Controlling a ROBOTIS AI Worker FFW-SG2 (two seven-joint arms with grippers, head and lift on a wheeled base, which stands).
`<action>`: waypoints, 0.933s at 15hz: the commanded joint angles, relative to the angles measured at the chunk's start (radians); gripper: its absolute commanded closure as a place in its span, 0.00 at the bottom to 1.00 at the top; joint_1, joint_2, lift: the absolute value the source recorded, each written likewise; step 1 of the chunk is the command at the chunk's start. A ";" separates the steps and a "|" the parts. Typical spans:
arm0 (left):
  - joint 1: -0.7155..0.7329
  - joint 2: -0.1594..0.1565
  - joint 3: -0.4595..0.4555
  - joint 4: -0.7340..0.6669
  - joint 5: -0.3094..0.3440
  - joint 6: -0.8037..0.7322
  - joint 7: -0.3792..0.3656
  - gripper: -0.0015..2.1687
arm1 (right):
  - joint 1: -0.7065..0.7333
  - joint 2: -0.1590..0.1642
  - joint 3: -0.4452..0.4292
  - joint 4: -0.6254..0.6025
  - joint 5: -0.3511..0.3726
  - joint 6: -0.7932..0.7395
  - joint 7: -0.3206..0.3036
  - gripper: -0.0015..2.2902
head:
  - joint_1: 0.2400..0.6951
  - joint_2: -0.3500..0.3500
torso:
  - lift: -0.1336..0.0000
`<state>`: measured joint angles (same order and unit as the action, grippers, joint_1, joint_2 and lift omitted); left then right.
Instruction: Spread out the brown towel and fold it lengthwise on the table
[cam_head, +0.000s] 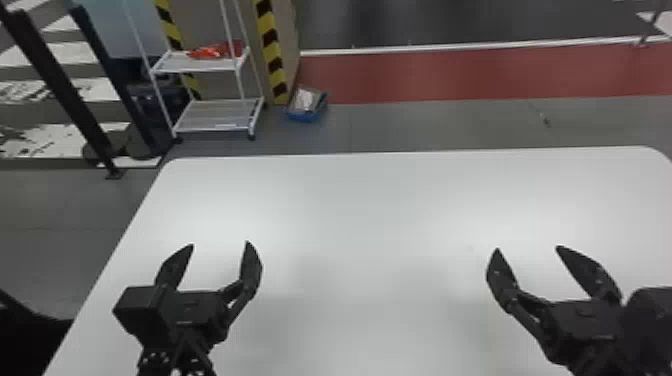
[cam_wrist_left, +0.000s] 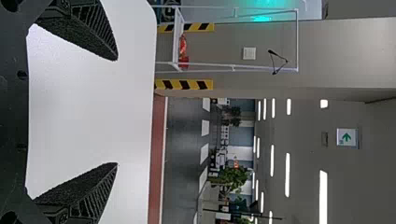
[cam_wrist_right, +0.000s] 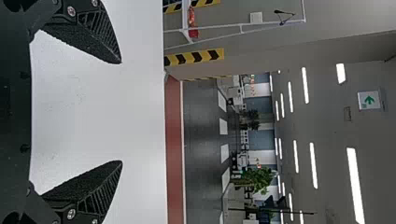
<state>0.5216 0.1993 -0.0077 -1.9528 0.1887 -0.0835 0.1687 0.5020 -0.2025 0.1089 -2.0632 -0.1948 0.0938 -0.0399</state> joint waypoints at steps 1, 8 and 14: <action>0.000 0.000 0.000 0.000 0.000 0.000 0.000 0.03 | 0.000 0.002 0.000 0.000 0.000 0.001 0.000 0.05 | 1.00 0.67 | 0.07; 0.000 0.000 -0.002 -0.006 0.000 0.000 -0.005 0.04 | 0.003 0.000 -0.003 -0.006 0.000 0.001 0.000 0.05 | 1.00 0.67 | 0.07; 0.000 0.003 -0.002 -0.011 0.000 0.003 -0.005 0.03 | 0.004 -0.005 -0.005 -0.011 0.000 0.004 0.000 0.05 | 1.00 0.67 | 0.07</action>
<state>0.5215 0.2013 -0.0092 -1.9623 0.1887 -0.0808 0.1641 0.5062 -0.2059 0.1058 -2.0728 -0.1948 0.0952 -0.0399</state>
